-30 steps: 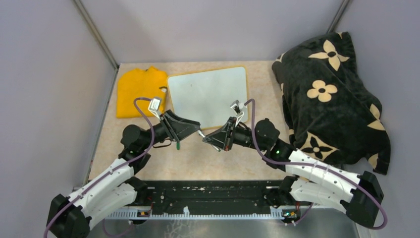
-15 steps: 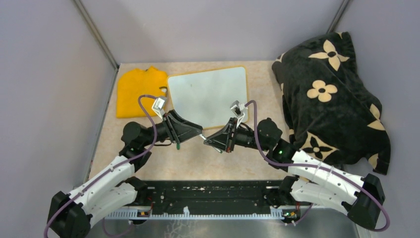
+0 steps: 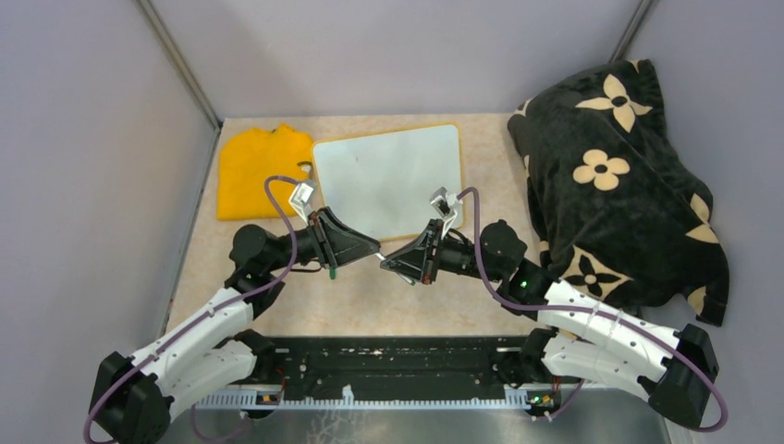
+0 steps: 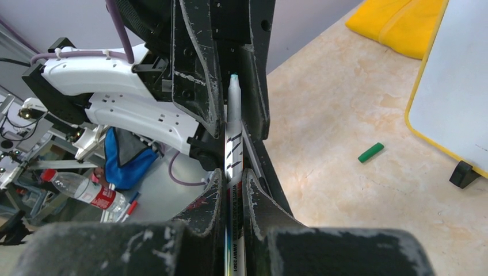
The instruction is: Write a sentence on the whiteboard
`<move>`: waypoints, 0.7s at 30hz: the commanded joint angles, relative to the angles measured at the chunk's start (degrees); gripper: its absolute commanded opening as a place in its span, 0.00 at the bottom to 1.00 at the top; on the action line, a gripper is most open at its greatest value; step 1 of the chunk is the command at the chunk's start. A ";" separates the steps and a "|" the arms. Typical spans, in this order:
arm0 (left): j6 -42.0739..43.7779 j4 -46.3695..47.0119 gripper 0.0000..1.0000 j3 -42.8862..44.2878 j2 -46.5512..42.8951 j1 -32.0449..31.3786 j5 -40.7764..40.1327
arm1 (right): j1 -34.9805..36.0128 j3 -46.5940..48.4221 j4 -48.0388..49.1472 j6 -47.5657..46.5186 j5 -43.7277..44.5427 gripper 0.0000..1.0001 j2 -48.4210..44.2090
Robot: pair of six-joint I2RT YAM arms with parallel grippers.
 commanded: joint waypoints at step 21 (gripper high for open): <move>1.82 -3.08 0.00 3.46 -6.69 -0.19 -15.31 | 0.33 3.96 1.23 -0.53 14.52 0.68 -6.45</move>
